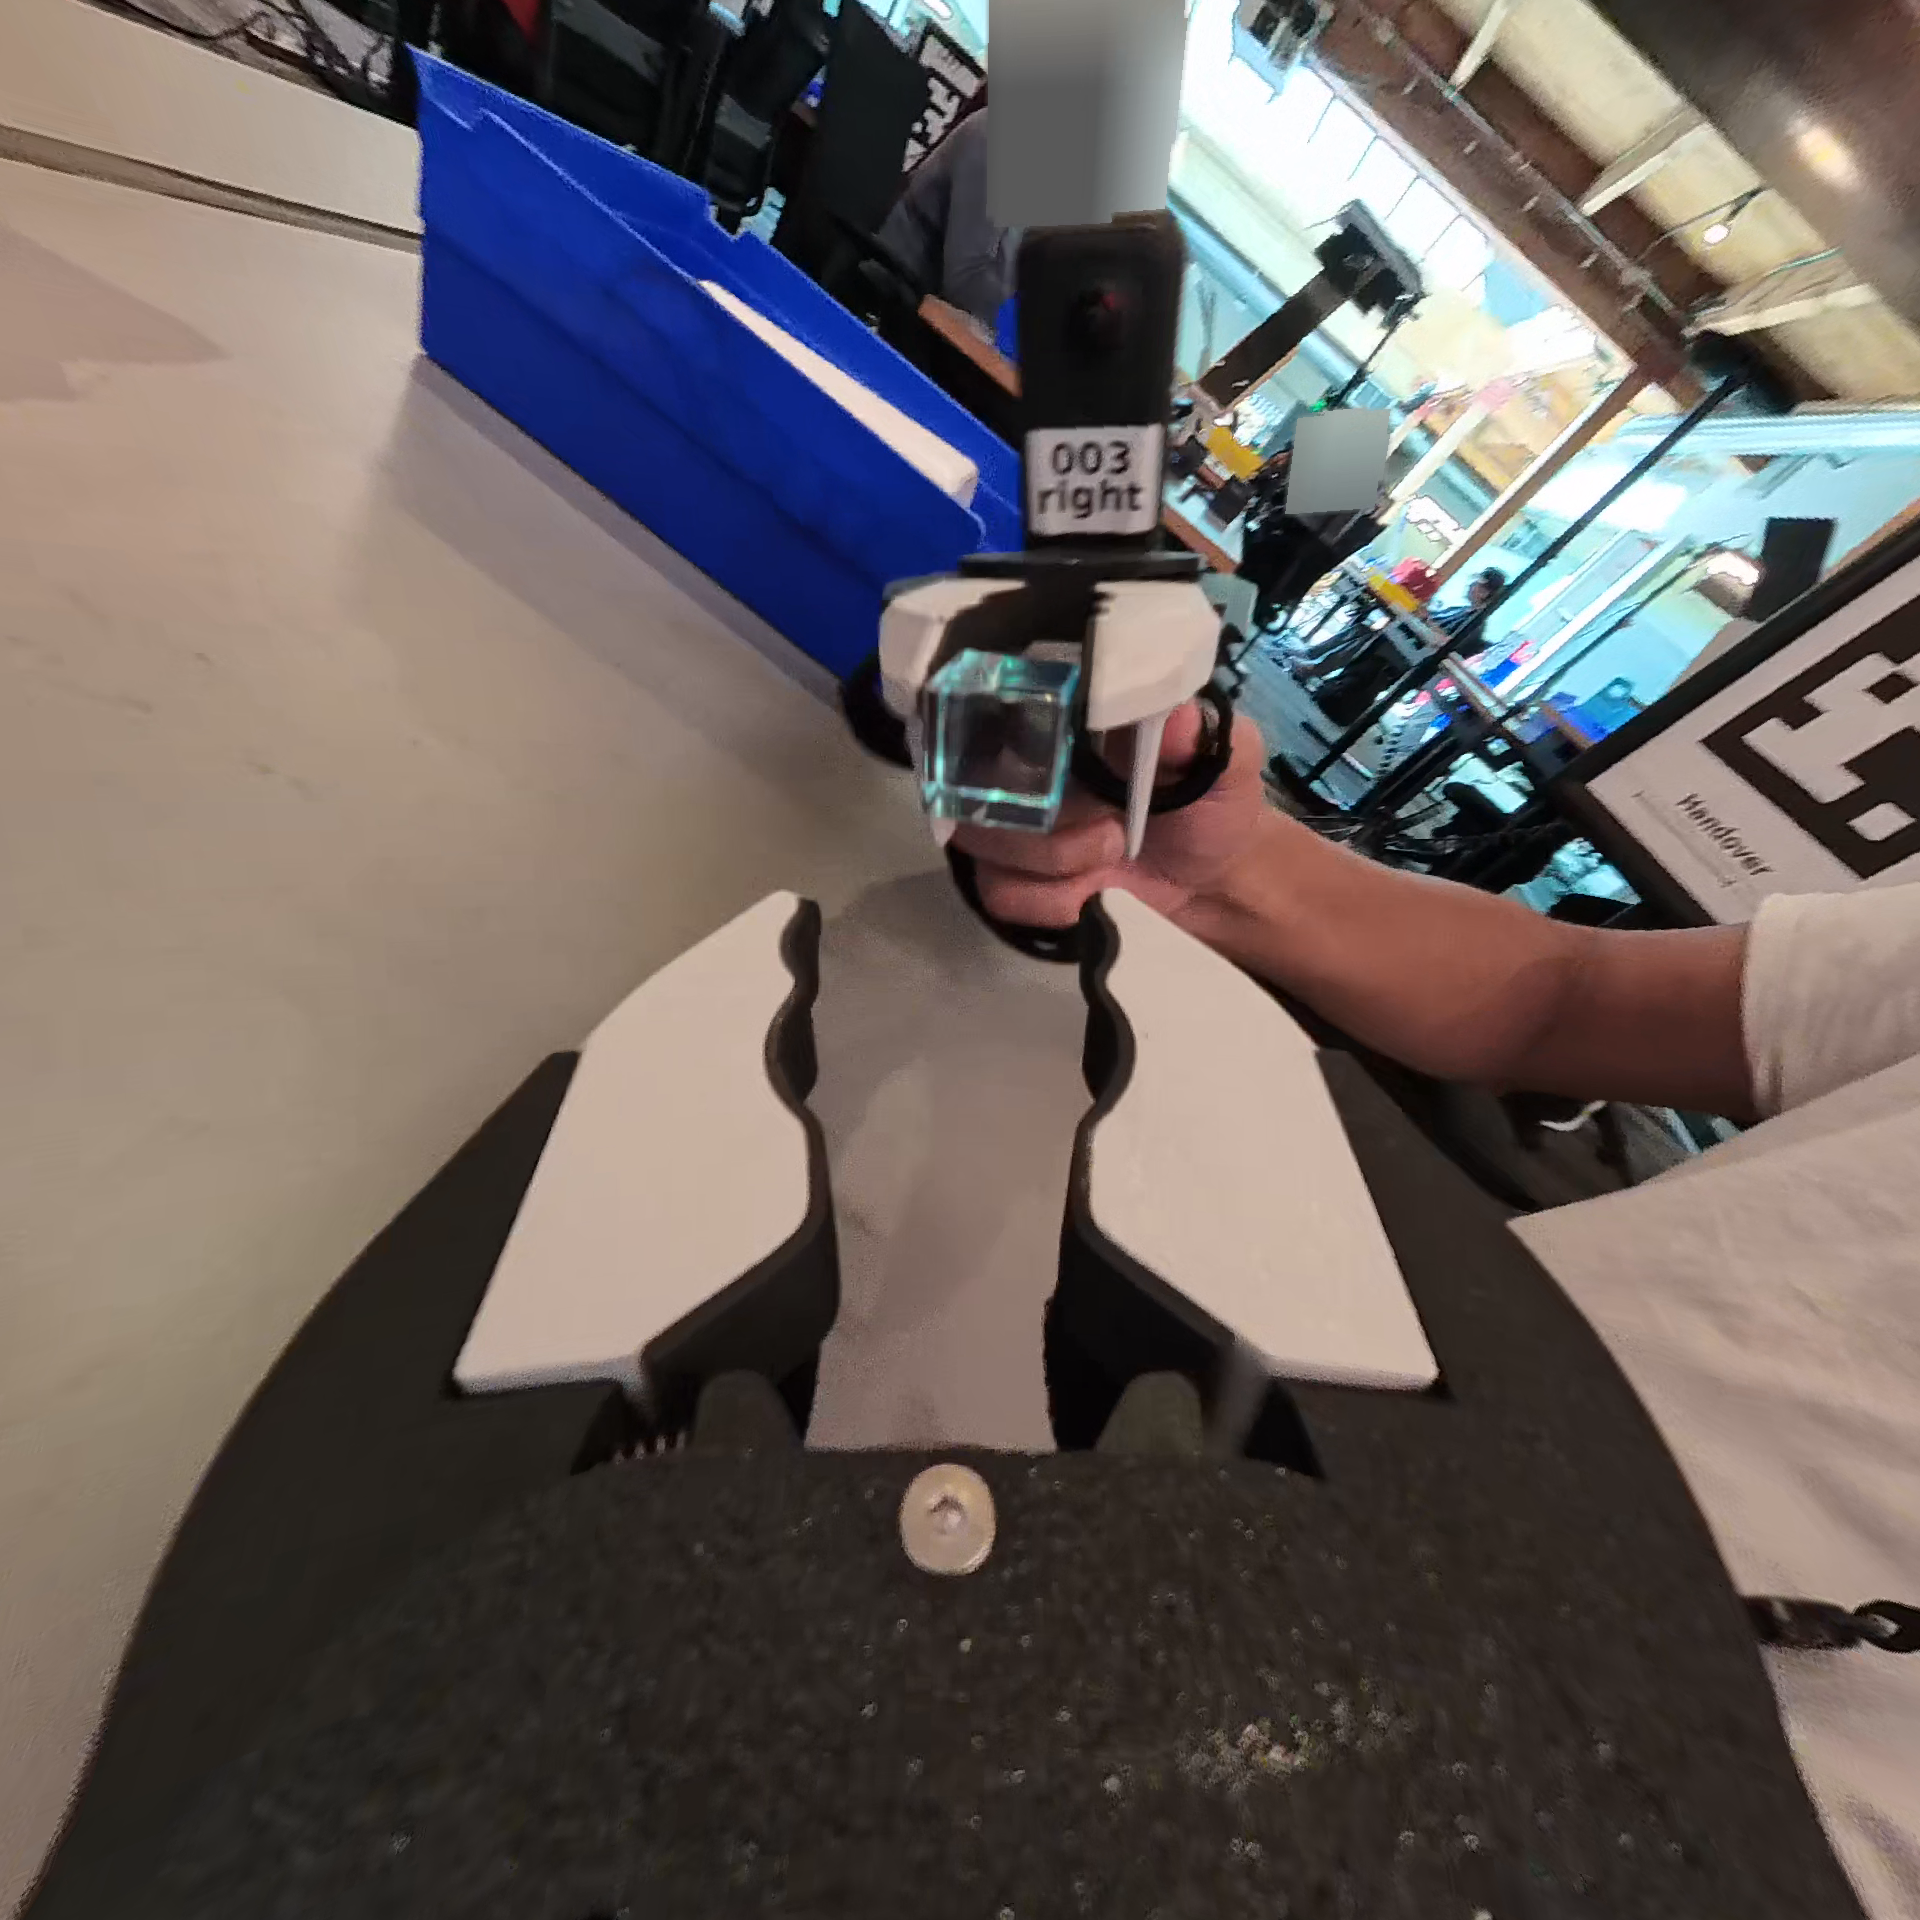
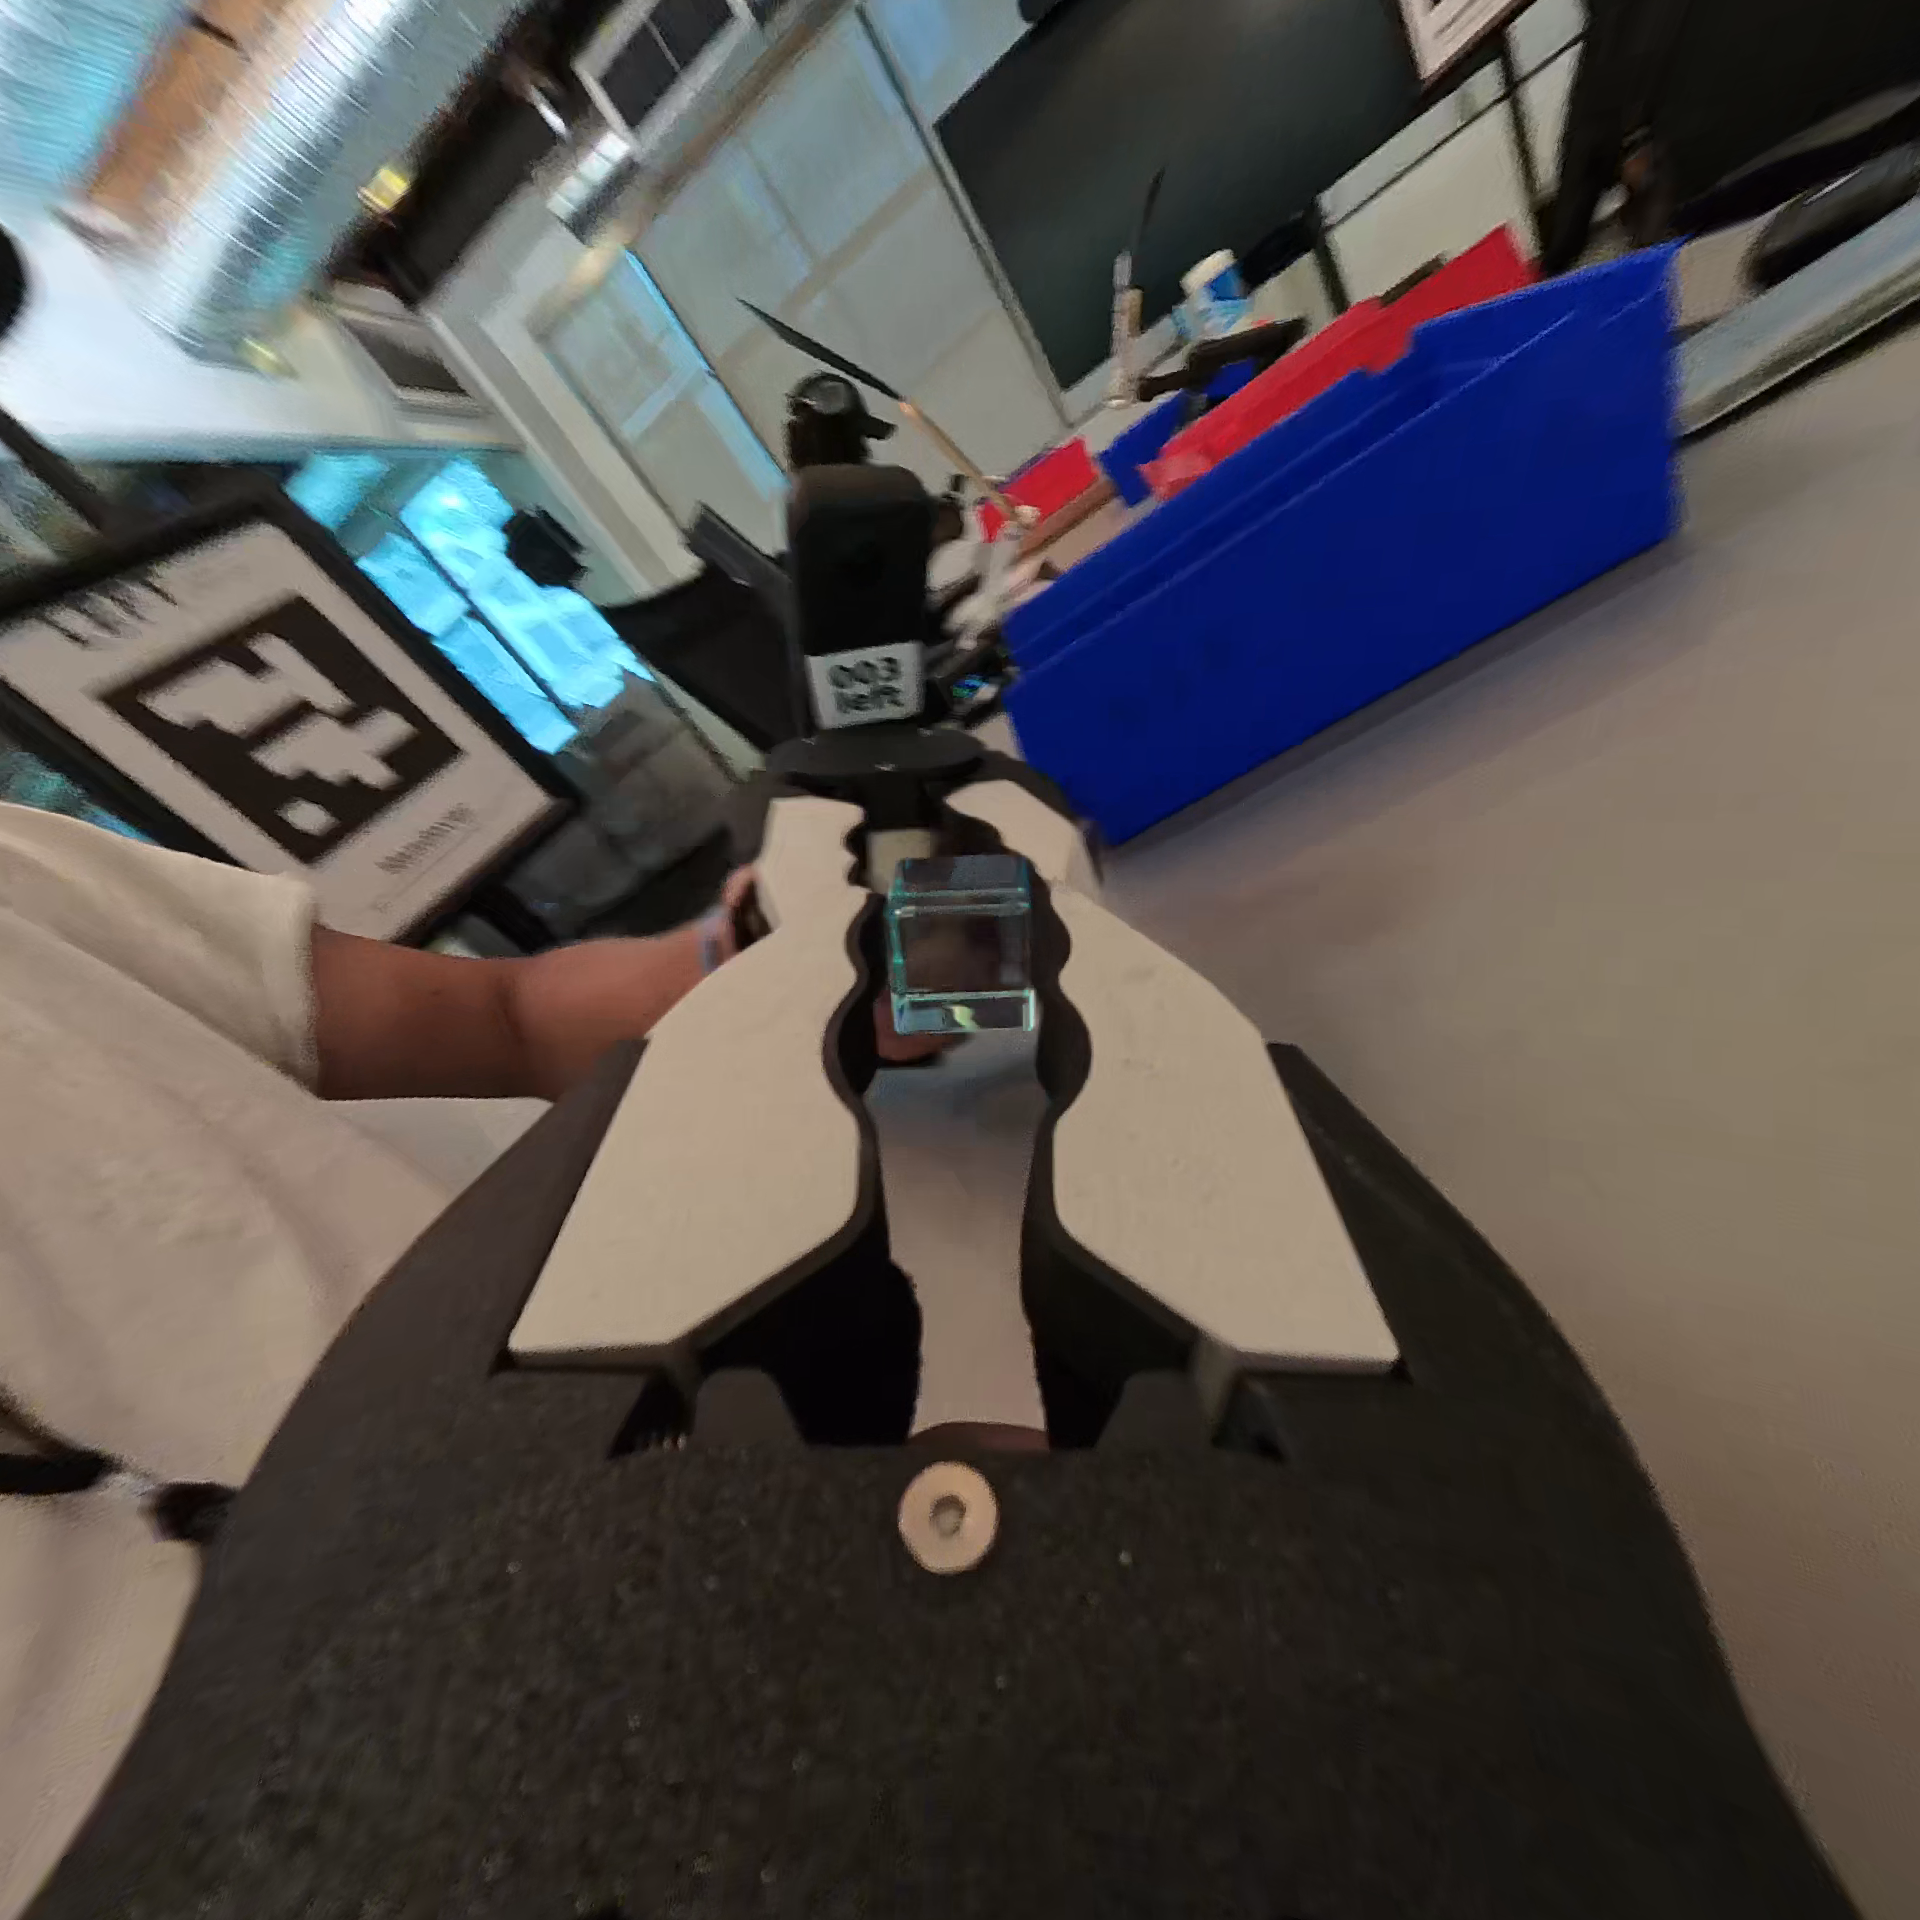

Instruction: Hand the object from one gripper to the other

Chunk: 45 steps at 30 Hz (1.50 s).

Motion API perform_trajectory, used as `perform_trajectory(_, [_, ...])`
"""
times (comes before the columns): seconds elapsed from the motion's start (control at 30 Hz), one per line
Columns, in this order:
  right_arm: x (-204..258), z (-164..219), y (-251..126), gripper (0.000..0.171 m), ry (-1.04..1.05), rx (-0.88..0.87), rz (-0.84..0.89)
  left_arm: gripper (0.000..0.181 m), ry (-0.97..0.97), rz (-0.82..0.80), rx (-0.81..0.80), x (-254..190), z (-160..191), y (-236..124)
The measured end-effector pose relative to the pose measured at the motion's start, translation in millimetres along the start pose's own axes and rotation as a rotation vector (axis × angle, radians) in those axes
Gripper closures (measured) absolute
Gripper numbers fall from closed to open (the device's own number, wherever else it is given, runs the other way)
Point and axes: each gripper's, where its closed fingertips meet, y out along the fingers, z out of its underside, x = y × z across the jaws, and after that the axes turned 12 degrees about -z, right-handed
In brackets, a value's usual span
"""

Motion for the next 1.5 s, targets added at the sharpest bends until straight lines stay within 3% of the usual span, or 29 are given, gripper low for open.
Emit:
perform_trajectory(0.27, [-17.1,9.0,-11.5,0.145,-0.492,0.274,0.32,0.125,-0.165,0.002,-0.023,10.8,-12.3,-9.5])
perform_trajectory(0.37, [-27.1,16.9,-9.8,0.145,-0.754,0.453,0.492,0.124,-0.266,-0.032,0.017,14.4,-7.6,-7.2])
perform_trajectory(0.53, [-35.5,37.3,6.9,0.144,-1.098,0.762,0.669,0.127,-0.179,-0.136,0.09,17.8,5.6,-1.9])
perform_trajectory(0.87, [-33.9,46.1,27.3,0.144,-1.224,0.859,0.741,0.147,-0.035,-0.198,0.175,19.7,22.1,3.6])
perform_trajectory(1.07, [-33.2,48.0,28.3,0.144,-1.165,0.805,0.715,0.154,0.052,-0.221,0.205,21.3,24.7,1.4])
perform_trajectory(1.2, [-36.4,41.3,14.2,0.122,-0.971,0.682,0.659,0.154,0.051,-0.194,0.168,24.2,17.6,-4.1])
perform_trajectory(1.37, [-29.9,39.0,6.3,0.125,-0.416,0.395,0.335,0.154,0.06,-0.061,0.089,14.0,3.3,-12.8])
perform_trajectory(1.5, [-28.1,26.0,5.1,0.116,-0.093,0.205,0.227,0.154,0.359,-0.231,0.146,31.6,12.1,-13.7])
